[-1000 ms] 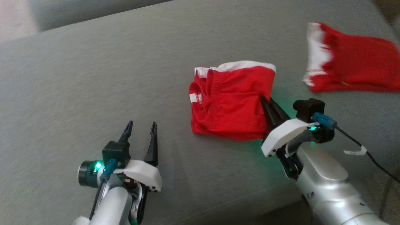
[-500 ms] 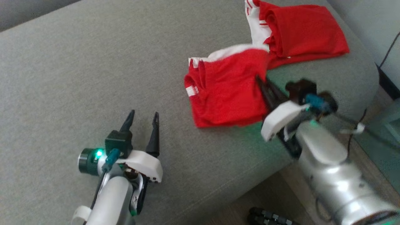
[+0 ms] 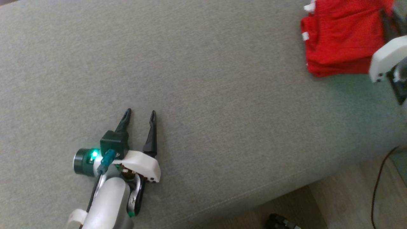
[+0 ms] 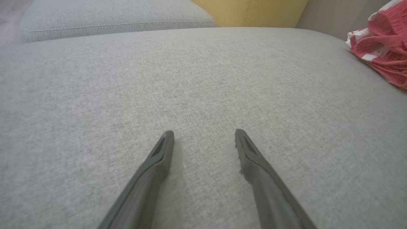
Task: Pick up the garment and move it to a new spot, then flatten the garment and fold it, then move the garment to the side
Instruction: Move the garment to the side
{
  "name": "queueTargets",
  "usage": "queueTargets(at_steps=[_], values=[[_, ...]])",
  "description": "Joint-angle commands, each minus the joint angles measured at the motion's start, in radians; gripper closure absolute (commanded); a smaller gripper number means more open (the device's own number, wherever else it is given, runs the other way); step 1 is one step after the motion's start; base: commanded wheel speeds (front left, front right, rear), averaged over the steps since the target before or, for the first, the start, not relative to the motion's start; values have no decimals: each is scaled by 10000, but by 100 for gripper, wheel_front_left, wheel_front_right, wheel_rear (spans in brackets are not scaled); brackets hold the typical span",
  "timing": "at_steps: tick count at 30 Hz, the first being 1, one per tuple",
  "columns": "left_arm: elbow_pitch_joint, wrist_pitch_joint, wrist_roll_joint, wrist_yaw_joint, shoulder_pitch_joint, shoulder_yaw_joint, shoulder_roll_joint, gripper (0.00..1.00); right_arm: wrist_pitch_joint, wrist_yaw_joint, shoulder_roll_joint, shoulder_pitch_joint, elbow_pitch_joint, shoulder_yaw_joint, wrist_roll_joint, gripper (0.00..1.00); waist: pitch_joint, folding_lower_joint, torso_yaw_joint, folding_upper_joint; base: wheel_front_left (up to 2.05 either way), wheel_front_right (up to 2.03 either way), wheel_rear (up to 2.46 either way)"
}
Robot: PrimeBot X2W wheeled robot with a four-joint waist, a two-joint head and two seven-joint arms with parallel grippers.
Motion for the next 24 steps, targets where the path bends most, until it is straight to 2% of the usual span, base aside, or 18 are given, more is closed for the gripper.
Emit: queueTargets(at_steps=[1,2,3,4,10,14,19,24], values=[[-287,-51,50,-29,-129,303,58,0,-8,63,-194,-276,-185,-10,-100,100,65,0,105,0,0,0,0],[-298,-51,43,-36,-112,313,58,0,-29,63,-282,-326,-148,-156,-249,100,62,0,126,0,0,0,0],[-305,-51,39,-39,-100,317,58,0,-75,63,-321,-359,-131,-326,-357,21,53,0,137,0,0,0,0],[-305,-51,30,-33,-92,313,58,0,-107,63,-349,-379,-118,-479,-510,0,35,0,141,0,0,0,0],[-302,-51,-101,61,-176,263,58,0,-638,63,53,-281,-843,-1594,-1141,0,-138,0,165,0,0,0,0],[-348,-51,-155,213,-171,348,58,0,-731,63,1075,166,-1829,-2199,-1345,0,-359,0,366,0,0,0,0],[-472,-51,-254,514,-41,594,58,0,-739,63,2467,1356,-3595,-2303,-1161,0,-693,0,926,0,0,0,0],[-625,-51,-180,668,159,671,58,0,-741,63,3083,2962,-4551,-2143,-733,0,-1103,0,1772,0,0,0,0]])
